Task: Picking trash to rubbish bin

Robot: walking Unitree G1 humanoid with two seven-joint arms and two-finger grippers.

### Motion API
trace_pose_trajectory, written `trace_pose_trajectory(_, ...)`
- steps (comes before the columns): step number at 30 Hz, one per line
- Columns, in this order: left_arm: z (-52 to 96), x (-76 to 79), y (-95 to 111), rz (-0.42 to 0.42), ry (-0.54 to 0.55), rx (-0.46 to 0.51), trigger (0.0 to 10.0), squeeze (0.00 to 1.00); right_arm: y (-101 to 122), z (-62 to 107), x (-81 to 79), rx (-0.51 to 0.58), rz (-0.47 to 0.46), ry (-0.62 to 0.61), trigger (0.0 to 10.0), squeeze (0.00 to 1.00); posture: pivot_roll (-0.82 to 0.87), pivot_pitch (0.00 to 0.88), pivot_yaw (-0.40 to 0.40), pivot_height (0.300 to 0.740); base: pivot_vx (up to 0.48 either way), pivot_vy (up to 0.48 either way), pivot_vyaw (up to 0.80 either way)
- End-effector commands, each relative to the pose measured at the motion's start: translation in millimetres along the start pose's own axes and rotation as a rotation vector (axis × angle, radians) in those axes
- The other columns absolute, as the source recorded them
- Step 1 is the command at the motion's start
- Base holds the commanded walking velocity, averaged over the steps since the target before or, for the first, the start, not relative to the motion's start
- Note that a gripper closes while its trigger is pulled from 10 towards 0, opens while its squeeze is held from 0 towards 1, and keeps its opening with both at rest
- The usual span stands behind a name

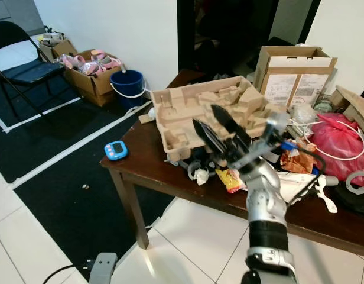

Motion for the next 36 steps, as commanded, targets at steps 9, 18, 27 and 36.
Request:
trace_pose_trajectory(9,1.1,-1.3,-10.7,-0.002,0.006,-0.033,10.0,0.0,10.0,-14.2,39.4,-0.136,0.247,-0.405,10.0,0.0,-0.02,0.056,-0.013,0.74,0.0,0.0,0.0)
trace_pose_trajectory(18,0.8,-0.2,-11.2,-0.004,0.004,-0.033,10.0,0.0,14.4,16.1,77.3,-0.228,0.361,-0.754,10.0,0.0,-0.03,0.057,-0.014,0.74,0.0,0.0,0.0)
trace_pose_trajectory(27,0.6,0.9,-11.4,-0.006,0.001,-0.035,10.0,0.0,-14.9,44.9,92.1,-0.455,0.365,-0.957,10.0,0.0,-0.03,0.06,-0.016,0.74,0.0,0.0,0.0)
trace_pose_trajectory(36,0.8,1.4,-14.4,-0.01,-0.001,-0.043,10.0,0.0,-50.9,50.9,83.8,-0.686,0.206,-0.99,10.0,0.0,-0.03,0.063,-0.024,0.74,0.0,0.0,0.0)
Point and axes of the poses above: a point about 5 cm out from each wrist's last joint towards the gripper, its own z axis pointing back from the gripper into the wrist, its own y axis along the axis of the wrist's last joint, x = y × z, the point moved 3 cm from there along -z, pointing out of the wrist towards the gripper, and after that the axes turned 8 degrees about z, right-handed, at the moved point
